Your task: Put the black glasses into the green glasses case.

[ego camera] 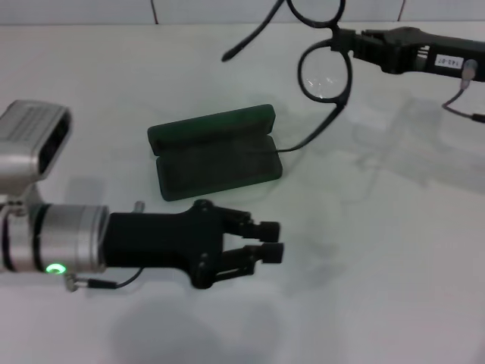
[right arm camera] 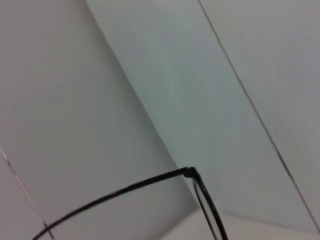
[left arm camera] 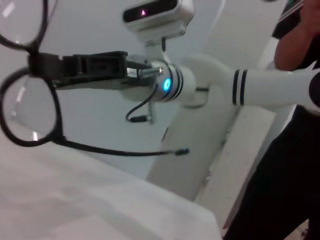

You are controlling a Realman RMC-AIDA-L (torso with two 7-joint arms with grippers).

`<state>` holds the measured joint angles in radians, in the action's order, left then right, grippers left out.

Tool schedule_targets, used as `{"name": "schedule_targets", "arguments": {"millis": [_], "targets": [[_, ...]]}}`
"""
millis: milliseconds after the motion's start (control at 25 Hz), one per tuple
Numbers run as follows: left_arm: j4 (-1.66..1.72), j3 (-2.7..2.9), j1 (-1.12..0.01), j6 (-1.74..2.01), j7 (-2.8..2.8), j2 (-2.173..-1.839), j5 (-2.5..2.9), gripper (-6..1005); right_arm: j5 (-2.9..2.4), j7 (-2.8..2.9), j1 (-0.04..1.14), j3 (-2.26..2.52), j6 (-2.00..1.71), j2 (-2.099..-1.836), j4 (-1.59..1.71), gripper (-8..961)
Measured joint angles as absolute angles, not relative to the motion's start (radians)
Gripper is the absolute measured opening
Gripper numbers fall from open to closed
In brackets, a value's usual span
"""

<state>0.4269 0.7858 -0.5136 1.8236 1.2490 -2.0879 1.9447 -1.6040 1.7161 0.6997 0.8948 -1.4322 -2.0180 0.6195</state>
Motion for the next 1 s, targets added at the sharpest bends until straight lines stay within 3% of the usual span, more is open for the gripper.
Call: {"name": "schedule_targets", "arguments": {"millis": [240,600,1000], "targets": [[0.328,0.783,-0.602,1.744,1.247,-2.092,1.908,333,-1.482,1.58,0.739,0.909,-1.438,-2.028,0.446,33],[0.293,0.784,-0.629,1.684,1.258,-2.094,1.865,-2,-1.296,1.47,0.756,1.093,-1.42,-2.028,0.327,30],[0.293,0.781,-0.629,1.681,1.259,-2.094,1.85,-2,-1.194,1.45,0.749,1.264,-1.366,-2.028,0.315,30]]}}
